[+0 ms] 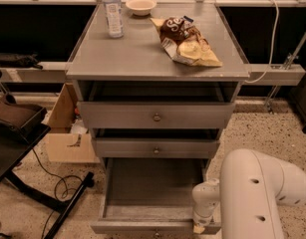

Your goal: Open bottom drawer

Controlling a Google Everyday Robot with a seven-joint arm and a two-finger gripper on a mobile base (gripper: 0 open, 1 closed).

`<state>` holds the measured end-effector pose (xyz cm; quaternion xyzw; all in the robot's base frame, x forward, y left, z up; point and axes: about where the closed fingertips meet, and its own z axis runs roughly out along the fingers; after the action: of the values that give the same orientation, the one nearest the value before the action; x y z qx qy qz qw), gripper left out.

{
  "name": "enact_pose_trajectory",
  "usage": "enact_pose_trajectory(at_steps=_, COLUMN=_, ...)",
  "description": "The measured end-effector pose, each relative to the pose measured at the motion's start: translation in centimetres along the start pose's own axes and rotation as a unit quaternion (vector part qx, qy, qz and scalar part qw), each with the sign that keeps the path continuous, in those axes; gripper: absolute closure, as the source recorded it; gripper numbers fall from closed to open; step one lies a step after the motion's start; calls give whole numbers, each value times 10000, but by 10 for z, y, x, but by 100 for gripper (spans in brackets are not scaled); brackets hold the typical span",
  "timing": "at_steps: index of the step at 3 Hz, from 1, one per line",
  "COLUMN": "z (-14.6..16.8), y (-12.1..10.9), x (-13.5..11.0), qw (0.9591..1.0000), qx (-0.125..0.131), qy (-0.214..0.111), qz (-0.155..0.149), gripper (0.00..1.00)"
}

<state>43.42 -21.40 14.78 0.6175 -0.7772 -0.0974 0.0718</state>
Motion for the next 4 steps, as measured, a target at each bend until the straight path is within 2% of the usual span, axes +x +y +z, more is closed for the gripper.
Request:
enact_pose_trajectory(at_steps=3, z=0, y=0, x=0, qw=10000, qx=0, qy=0, qz=0, gripper=15)
enact_pose_trajectory(at_steps=4, z=-41, y=10, x=8, qw=9996, qx=230, qy=-25, qz=-147, gripper=0)
